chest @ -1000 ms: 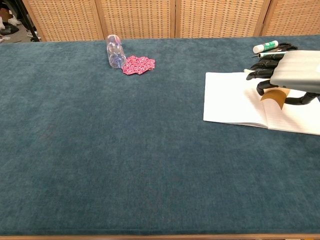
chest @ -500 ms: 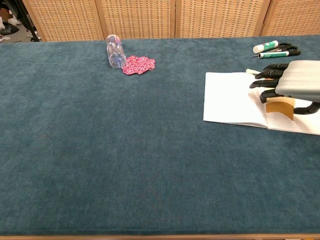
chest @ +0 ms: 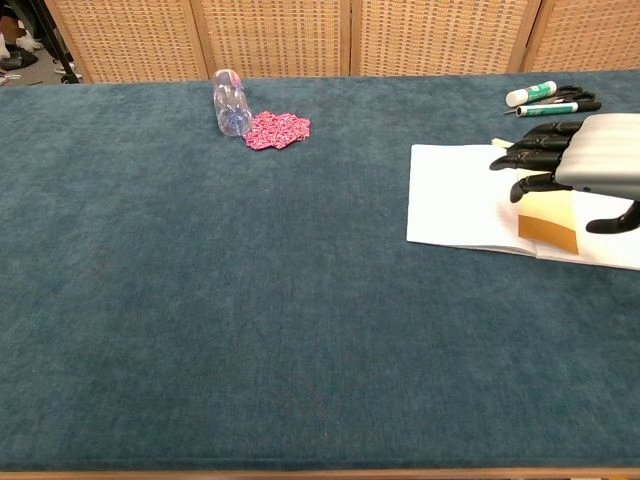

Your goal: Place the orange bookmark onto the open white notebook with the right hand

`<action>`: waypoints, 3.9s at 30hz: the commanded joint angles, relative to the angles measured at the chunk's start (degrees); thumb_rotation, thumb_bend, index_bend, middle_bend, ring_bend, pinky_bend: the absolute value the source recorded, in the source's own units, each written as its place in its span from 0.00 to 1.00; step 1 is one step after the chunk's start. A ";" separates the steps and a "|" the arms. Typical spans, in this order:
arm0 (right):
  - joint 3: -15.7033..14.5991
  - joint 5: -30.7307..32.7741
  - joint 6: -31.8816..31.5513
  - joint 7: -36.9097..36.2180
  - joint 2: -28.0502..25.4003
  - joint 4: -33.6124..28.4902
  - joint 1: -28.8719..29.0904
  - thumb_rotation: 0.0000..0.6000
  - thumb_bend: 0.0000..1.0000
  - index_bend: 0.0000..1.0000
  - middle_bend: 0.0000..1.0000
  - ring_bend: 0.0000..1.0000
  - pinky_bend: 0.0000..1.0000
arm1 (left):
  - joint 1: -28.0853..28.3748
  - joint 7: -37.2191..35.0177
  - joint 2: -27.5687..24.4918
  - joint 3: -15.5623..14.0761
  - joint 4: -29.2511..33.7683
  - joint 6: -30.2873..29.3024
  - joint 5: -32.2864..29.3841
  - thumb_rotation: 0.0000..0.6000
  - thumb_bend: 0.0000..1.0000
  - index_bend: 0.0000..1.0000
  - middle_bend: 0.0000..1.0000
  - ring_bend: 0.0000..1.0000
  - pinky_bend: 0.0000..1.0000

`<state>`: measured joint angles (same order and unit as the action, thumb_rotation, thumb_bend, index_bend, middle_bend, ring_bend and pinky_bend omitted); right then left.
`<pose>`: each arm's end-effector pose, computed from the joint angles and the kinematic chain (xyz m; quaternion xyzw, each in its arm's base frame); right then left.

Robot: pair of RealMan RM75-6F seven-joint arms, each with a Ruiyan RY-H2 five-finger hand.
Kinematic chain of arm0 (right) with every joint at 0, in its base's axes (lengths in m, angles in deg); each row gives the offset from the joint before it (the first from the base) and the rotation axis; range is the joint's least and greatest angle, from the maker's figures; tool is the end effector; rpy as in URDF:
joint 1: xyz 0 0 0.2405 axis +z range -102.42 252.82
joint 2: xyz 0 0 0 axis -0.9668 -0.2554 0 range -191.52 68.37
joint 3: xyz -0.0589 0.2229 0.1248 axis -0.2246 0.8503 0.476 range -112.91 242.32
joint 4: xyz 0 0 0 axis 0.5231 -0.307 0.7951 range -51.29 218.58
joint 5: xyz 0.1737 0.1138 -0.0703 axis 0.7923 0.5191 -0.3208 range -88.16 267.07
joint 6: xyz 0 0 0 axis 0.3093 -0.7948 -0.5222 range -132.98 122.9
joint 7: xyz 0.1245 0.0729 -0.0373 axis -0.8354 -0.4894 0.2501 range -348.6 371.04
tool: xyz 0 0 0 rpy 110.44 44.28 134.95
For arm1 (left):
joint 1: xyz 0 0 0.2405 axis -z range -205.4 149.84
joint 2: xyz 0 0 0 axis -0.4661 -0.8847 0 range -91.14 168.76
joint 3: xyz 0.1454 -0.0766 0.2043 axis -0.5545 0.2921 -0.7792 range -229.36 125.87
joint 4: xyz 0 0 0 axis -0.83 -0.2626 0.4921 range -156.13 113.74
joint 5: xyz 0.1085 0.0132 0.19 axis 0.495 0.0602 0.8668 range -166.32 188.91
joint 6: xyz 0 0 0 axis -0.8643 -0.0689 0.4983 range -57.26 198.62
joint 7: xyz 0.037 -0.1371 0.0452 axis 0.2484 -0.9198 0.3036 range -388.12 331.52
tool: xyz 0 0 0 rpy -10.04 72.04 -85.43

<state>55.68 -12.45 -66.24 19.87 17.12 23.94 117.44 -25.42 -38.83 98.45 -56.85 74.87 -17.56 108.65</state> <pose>-0.2640 -0.3540 0.0399 0.8955 -0.0322 0.2152 0.3882 -0.3016 0.1401 0.1507 -0.6194 -0.4411 -0.4284 0.4881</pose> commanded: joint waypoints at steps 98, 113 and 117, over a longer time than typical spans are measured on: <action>6.41 26.22 24.62 -0.25 -8.35 -19.60 -1.35 1.00 1.00 0.10 0.09 0.00 0.07 | -0.14 0.42 0.22 -0.83 0.31 0.07 1.08 1.00 0.18 0.00 0.00 0.00 0.00; 6.89 27.82 25.28 2.87 -6.88 -19.50 -0.51 1.00 1.00 0.12 0.10 0.00 0.07 | -0.34 -0.45 0.11 -0.75 -0.31 -0.20 0.61 1.00 0.18 0.00 0.00 0.00 0.00; 6.81 27.45 25.20 3.27 -6.87 -19.87 -0.36 1.00 1.00 0.12 0.10 0.00 0.07 | -0.39 -0.51 0.08 -0.77 -0.26 -0.35 0.71 1.00 0.18 0.00 0.00 0.00 0.00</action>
<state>62.50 15.05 -41.03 23.09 10.25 4.11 117.05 -25.80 -39.33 98.54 -57.61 74.59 -17.89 109.34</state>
